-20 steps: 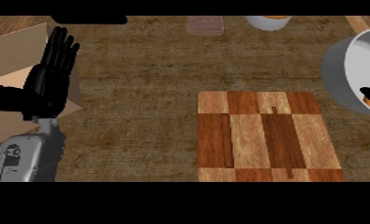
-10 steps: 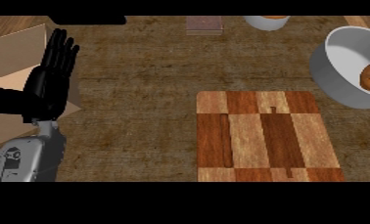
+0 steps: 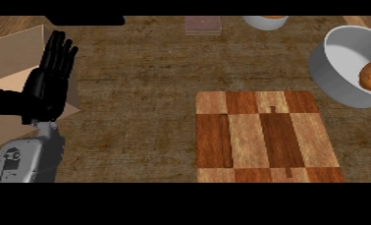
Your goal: Pick the croissant from the cutting board and place it in the pot
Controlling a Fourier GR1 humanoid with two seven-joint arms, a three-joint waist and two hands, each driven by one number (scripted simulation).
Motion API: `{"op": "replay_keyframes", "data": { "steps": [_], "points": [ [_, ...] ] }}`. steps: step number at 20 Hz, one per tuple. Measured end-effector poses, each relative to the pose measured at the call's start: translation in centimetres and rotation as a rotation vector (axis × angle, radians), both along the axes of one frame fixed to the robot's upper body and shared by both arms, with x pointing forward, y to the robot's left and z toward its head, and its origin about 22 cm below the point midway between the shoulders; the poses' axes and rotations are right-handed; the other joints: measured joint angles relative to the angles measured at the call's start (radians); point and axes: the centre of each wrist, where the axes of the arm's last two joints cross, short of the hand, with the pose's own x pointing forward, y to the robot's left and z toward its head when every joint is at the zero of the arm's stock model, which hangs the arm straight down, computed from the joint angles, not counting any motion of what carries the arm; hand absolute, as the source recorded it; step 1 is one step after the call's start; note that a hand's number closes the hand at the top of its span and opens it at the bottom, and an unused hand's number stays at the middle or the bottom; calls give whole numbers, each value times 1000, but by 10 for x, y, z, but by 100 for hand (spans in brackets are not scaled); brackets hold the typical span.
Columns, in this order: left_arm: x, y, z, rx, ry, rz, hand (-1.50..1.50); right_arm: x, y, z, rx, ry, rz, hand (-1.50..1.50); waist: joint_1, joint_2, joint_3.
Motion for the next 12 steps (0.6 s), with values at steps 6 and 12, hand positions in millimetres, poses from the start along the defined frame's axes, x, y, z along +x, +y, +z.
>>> {"op": "replay_keyframes", "data": {
  "steps": [6, 12],
  "points": [
    [4, 2, 4, 2, -2, -1, 0, -59, -8, -9, -28, -56, -31, -150, 0, 1, 0],
    [-1, 3, -5, 2, 2, 0, 0, -127, -8, -9, -38, -74, -46, -150, -2, 0, 0]
  ]
}}
